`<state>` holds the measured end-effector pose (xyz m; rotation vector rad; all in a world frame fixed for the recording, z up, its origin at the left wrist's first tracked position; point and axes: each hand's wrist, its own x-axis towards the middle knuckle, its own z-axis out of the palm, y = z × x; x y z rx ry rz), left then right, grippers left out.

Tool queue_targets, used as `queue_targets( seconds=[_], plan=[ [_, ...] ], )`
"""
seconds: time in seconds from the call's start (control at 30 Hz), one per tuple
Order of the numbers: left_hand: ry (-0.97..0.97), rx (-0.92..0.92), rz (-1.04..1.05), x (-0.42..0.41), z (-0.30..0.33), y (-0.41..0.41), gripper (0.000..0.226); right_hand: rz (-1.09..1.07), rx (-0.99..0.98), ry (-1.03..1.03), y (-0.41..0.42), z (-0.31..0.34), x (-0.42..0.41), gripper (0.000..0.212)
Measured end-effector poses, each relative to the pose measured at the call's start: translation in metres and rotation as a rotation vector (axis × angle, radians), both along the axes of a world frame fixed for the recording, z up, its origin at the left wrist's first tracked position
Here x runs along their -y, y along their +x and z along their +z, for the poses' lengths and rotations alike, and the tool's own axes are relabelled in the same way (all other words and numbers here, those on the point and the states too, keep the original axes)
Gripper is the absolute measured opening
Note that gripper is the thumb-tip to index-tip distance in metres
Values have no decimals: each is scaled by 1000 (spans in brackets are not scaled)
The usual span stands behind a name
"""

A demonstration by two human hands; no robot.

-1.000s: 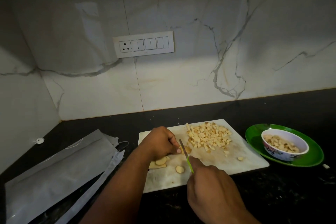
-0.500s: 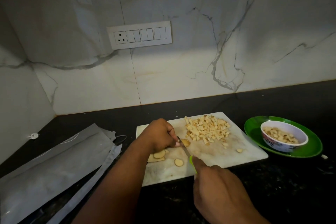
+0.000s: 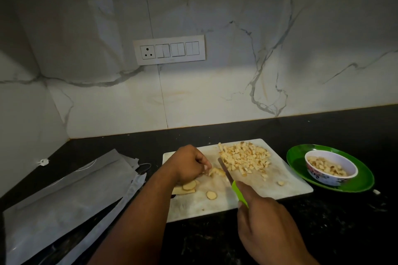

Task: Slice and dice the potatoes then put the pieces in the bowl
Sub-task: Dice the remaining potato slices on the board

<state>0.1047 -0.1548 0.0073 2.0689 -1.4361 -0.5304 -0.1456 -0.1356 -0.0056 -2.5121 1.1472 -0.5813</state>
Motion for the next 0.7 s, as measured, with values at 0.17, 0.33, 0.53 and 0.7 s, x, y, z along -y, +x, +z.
queue_targets(
  seconds=[0.17, 0.33, 0.53, 0.7],
  plan=[
    [-116, -349, 61, -4, -2, 8, 30, 47, -40, 56, 12, -2, 2, 60],
    [-151, -417, 15, -2, -8, 5, 34, 58, -44, 97, 8, -1, 5, 59],
    [-251, -281, 63, -2, -11, 5, 26, 94, -56, 120, 6, 0, 5, 59],
    [-285, -388, -20, -5, -8, 8, 31, 101, -39, 107, 6, -5, 6, 59]
  ],
)
